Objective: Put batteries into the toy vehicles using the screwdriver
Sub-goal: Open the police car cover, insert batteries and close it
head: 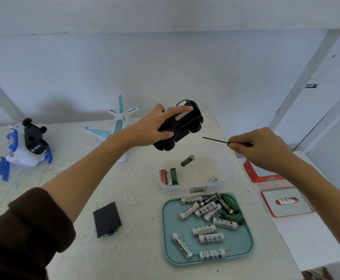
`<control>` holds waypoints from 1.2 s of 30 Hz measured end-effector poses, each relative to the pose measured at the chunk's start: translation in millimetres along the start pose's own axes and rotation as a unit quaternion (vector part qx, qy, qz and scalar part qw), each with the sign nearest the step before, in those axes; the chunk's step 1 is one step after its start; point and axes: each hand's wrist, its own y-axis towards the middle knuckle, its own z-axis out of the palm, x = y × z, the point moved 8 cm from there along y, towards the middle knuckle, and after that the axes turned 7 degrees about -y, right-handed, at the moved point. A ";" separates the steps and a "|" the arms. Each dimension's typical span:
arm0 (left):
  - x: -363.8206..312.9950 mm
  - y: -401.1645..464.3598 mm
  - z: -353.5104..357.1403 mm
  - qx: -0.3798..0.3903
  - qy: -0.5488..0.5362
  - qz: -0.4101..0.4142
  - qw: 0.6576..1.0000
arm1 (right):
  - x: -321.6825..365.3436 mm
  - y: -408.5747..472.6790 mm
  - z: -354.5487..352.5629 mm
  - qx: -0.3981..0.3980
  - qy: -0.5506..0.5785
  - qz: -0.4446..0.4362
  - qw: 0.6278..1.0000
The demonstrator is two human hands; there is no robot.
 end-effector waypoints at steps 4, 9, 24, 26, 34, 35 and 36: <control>1.7 -2.9 7.0 0.001 -0.047 -0.007 0.999 | 9.1 -0.2 -1.0 -0.053 0.072 -0.019 0.996; -1.3 -7.0 15.4 -0.017 -0.099 -0.009 0.995 | 34.5 -1.6 8.5 -0.104 0.126 -0.053 0.985; 0.3 -8.0 26.9 -0.103 -0.200 -0.007 0.974 | 60.7 8.8 32.1 -0.104 0.095 -0.055 0.988; -0.9 -9.1 27.5 -0.108 -0.229 -0.008 0.967 | 61.0 9.7 36.5 -0.090 0.097 -0.050 0.990; 2.3 -9.9 27.1 -0.112 -0.263 -0.014 0.958 | 59.7 6.2 37.5 -0.084 0.114 -0.066 0.988; 1.4 -11.3 26.2 -0.112 -0.254 -0.011 0.961 | 58.4 5.2 35.5 -0.085 0.120 -0.068 0.987; 1.6 -12.9 25.6 -0.111 -0.241 -0.010 0.964 | 57.0 4.0 32.6 -0.089 0.123 -0.070 0.986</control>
